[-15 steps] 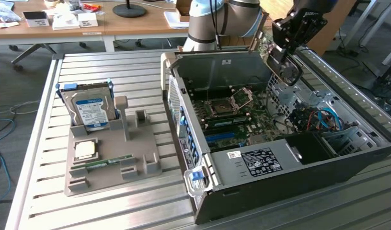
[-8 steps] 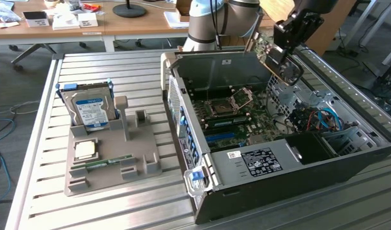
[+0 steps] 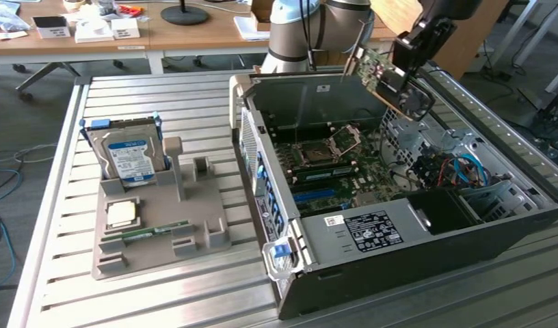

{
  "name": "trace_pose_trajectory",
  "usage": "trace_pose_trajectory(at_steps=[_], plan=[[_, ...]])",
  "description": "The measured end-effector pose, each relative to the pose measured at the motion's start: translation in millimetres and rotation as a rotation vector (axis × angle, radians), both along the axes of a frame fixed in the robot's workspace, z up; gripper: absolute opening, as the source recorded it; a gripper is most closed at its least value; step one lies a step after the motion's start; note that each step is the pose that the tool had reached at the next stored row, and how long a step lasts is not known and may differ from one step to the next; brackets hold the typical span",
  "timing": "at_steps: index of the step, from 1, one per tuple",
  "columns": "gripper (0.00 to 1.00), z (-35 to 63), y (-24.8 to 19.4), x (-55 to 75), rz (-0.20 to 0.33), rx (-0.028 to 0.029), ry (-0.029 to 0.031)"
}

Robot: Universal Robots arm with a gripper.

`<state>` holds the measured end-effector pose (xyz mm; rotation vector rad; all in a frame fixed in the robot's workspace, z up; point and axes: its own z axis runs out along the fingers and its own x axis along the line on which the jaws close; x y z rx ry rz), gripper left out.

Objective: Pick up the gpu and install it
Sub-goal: 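Insert the gpu into the slot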

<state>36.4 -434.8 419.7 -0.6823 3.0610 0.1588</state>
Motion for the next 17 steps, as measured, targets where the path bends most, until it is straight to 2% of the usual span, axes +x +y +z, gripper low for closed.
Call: trace_pose_trajectory(at_steps=[17], plan=[[0.27,-1.0,0.0,0.0,0.310,0.0000,0.0000]])
